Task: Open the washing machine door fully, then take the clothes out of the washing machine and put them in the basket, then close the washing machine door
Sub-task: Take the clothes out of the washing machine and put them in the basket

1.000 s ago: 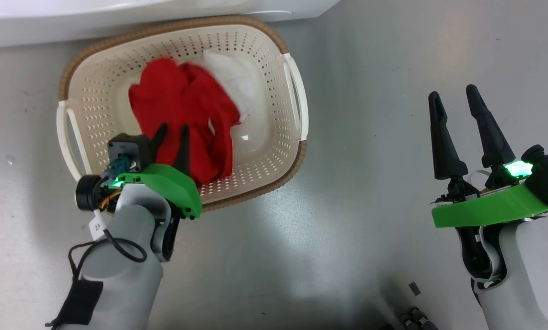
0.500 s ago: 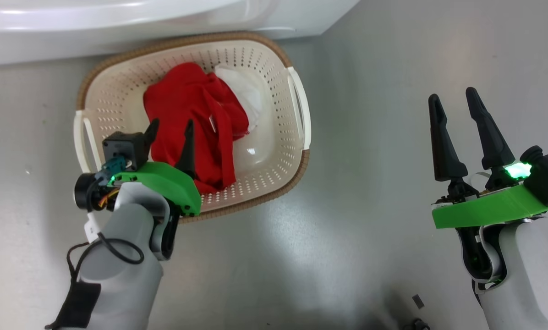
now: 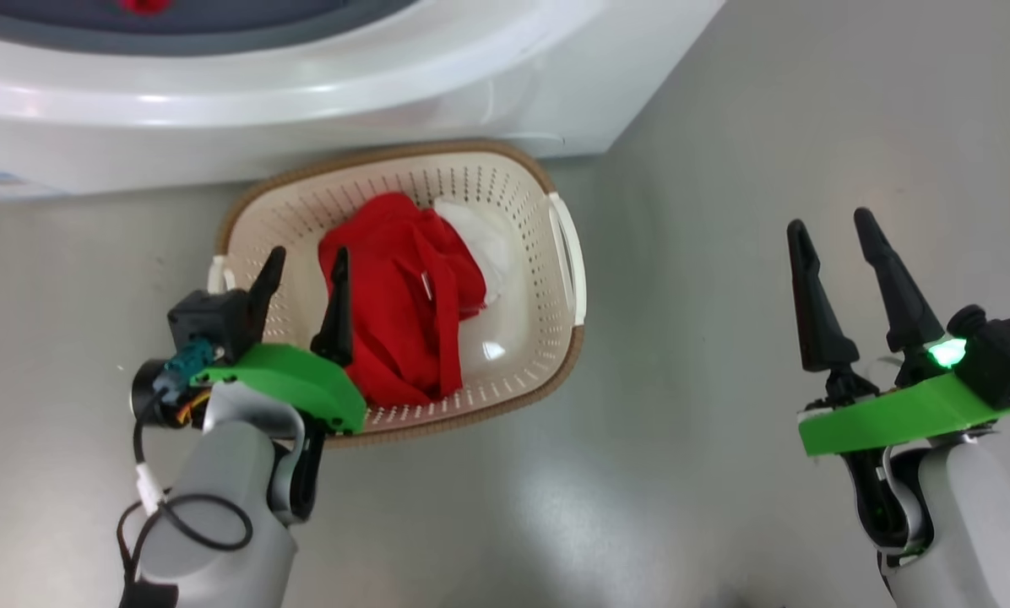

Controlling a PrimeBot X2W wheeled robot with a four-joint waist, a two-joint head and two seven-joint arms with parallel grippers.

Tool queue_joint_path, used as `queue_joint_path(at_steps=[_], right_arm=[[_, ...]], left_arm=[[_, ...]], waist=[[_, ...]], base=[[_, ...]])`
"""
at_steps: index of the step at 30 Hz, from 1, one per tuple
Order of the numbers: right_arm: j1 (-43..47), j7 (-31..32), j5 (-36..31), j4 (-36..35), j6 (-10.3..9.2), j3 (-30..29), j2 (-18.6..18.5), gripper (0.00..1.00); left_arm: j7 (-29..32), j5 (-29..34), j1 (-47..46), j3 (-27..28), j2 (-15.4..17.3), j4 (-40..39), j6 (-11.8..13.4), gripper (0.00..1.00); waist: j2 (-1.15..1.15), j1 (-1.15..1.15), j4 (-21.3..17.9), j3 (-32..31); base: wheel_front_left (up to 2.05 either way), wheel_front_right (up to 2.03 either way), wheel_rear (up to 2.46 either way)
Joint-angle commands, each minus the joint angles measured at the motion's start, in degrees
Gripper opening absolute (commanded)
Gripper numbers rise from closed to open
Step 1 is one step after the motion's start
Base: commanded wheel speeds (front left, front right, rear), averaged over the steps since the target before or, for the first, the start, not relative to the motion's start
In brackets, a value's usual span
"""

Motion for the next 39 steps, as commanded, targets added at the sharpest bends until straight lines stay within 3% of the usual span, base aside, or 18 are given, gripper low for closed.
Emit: queue_joint_path(at_steps=[1,18,39], right_arm=[[2.35,-0.36,-0.6,-0.81,0.42,0.91,-0.54,1.0],[9.59,-0.36,-1.58,0.92,0.42,-0.18,-0.15,1.0],[18.65,-0.36,-2.3,1.54,0.42,-1.68,0.32,1.0]], left_arm=[[-0.29,0.77,2.94,1.99,1.45,-2.2,-0.42,1.0],[-0.29,3.97,14.74,6.89,1.45,-15.11,-1.81,1.0],[-0.29,6.45,30.28,10.29,1.45,-26.91,-1.38,1.0]], waist=[[0.0,0.0,1.24,-3.68],[0.0,0.0,3.22,-15.78],[0.0,0.0,3.91,-25.18]], base=[[0.0,0.0,0.0],[0.0,0.0,0.0],[0.0,0.0,0.0]])
